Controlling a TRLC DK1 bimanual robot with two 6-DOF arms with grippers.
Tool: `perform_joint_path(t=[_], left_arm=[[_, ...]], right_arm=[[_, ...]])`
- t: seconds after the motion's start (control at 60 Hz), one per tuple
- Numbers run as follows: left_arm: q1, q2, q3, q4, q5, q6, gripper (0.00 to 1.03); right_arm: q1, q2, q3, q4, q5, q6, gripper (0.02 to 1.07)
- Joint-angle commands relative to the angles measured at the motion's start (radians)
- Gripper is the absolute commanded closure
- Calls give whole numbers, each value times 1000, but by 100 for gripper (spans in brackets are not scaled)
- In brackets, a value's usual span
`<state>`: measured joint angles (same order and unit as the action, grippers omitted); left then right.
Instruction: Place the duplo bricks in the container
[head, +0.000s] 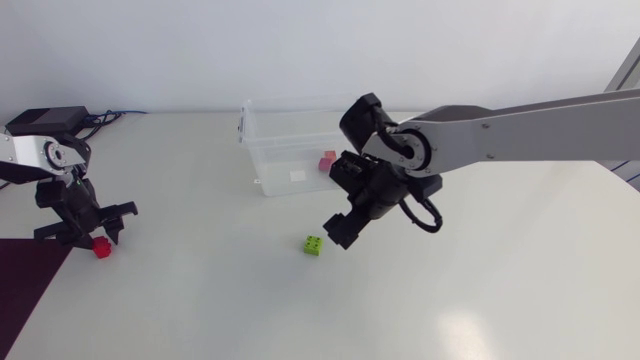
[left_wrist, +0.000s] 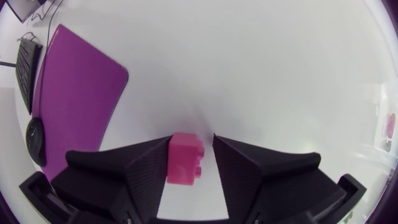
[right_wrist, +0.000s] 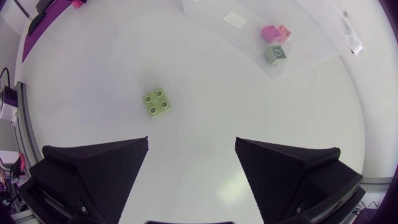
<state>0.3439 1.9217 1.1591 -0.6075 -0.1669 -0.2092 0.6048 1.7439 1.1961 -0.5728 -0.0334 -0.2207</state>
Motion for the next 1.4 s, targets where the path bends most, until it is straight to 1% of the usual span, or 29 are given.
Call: perform_joint_path(t=[0.0,0.133,0.333,0.35,0.467,0.533,0.6,0.633,0.717,0.733,0.767,0.783,0.8,0.817,0.85,0.867,0.9,0.933,0.967,1.0,1.017,1.067,1.117,1.15,1.183,1.2,1.217,1.25,1.383], left_arm=[[-17,-55,-32,28,-10,7,64],[-56,-179,-68,55,-6,80,64],[-118,-388,-88,78,136,206,64],[-123,-412,-90,87,164,223,64],[-160,-498,-110,157,239,271,64],[-186,-510,-107,187,251,277,64],[-201,-500,-91,187,251,271,64],[-214,-484,-76,175,241,268,64],[-226,-458,-38,103,190,243,63],[-226,-451,-27,80,182,238,61],[-218,-434,-10,34,178,232,48],[-217,-432,-7,22,178,232,43],[-212,-429,-9,11,173,232,35],[-209,-426,-9,8,171,234,32],[-200,-417,-15,-8,167,241,19],[-194,-411,-19,-12,162,248,15],[-175,-394,-21,-18,144,261,9],[-157,-380,-21,-26,141,271,6],[-132,-365,-21,-26,139,283,6],[-108,-345,-18,-37,139,286,6],[-86,-323,-9,-55,139,287,6],[-57,-288,10,-90,141,287,6],[-34,-262,16,-109,141,283,6],[-19,-244,19,-126,142,280,6],[-19,-234,21,-136,142,275,6],[-19,-227,21,-141,142,274,6],[-19,-222,19,-144,142,272,6],[-19,-202,19,-147,142,271,6],[-29,-155,25,-150,141,304,5]], right_arm=[[41,34,-12,11,-11,-49,6],[79,89,0,36,-13,-98,6],[73,187,46,65,-59,-175,7],[72,192,49,67,-63,-181,7],[56,215,72,80,-85,-201,7],[52,223,82,82,-106,-210,7],[52,230,88,90,-106,-217,7],[52,243,97,91,-106,-221,7],[47,273,120,88,-111,-233,7],[46,281,125,87,-112,-235,7],[43,295,138,83,-115,-243,7],[41,299,142,83,-117,-246,7],[41,305,148,82,-120,-249,7],[39,309,151,82,-123,-250,8],[38,315,160,79,-132,-253,11],[36,316,165,77,-134,-253,12],[35,325,178,70,-135,-253,15],[35,333,192,57,-135,-258,17],[35,341,204,45,-137,-261,18],[33,345,215,33,-137,-263,21],[32,350,221,22,-140,-267,26],[32,358,232,4,-141,-276,40],[32,362,235,-2,-143,-287,59],[30,367,237,-6,-152,-293,66],[27,375,241,-22,-152,-298,68],[27,379,244,-32,-154,-301,70],[27,384,246,-38,-158,-304,75],[24,388,247,-42,-160,-305,79],[13,362,212,-42,-168,-319,80]])
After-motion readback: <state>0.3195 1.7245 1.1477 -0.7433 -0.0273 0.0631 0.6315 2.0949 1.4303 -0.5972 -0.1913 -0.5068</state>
